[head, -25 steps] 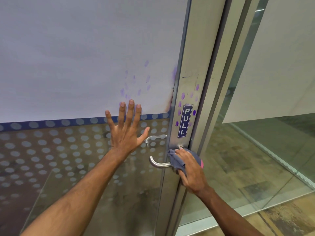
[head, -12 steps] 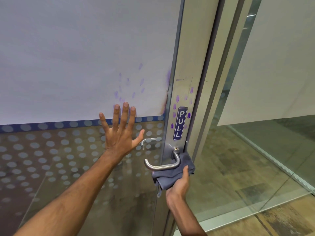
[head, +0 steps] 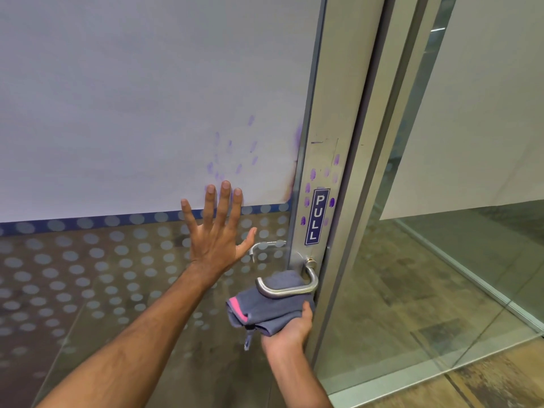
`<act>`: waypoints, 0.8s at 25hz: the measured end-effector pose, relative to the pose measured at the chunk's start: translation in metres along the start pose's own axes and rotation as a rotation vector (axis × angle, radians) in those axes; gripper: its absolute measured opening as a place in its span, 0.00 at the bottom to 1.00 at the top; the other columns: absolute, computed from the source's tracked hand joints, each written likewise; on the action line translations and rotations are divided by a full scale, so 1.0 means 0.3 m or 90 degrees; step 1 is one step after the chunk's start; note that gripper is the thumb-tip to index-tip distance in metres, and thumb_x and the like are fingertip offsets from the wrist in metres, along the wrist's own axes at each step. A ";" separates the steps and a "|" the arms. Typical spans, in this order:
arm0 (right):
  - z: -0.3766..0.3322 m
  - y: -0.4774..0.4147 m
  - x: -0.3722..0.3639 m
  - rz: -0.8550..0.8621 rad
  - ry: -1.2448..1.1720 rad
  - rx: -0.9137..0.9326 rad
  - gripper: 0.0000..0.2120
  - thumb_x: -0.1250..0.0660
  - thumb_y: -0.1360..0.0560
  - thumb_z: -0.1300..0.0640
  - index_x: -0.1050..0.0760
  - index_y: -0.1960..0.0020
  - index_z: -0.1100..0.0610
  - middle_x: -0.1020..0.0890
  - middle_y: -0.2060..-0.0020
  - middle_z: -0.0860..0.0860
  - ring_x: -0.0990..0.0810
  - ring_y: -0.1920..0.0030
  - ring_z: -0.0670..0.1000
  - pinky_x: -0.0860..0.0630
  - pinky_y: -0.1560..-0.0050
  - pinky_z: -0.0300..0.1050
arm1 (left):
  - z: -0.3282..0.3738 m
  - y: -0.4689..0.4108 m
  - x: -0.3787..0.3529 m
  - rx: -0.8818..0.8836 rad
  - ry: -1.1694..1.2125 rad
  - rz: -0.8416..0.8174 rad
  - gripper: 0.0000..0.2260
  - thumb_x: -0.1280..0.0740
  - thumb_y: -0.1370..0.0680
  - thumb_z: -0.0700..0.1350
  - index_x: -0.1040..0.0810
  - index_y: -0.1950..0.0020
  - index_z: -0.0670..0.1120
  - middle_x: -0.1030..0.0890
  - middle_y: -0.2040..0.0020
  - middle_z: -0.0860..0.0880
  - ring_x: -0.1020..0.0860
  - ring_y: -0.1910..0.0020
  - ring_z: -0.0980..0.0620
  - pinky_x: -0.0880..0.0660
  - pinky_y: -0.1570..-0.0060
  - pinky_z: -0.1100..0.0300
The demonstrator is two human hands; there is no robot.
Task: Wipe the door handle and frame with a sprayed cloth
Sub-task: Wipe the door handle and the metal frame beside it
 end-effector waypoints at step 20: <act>0.122 0.033 0.028 -0.071 0.291 -0.083 0.23 0.38 0.26 0.43 0.14 0.62 0.60 0.14 0.58 0.60 0.14 0.61 0.58 0.20 0.60 0.47 | -0.006 0.000 -0.002 0.000 0.008 -0.003 0.41 0.43 0.24 0.66 0.52 0.20 0.45 0.61 0.19 0.46 0.61 0.21 0.44 0.63 0.28 0.33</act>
Point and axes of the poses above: each hand's wrist, its own y-axis away from the middle knuckle, its own x-axis out of the back of the hand, z = x × y, the point moved 8 cm from there along -y, towards the middle knuckle
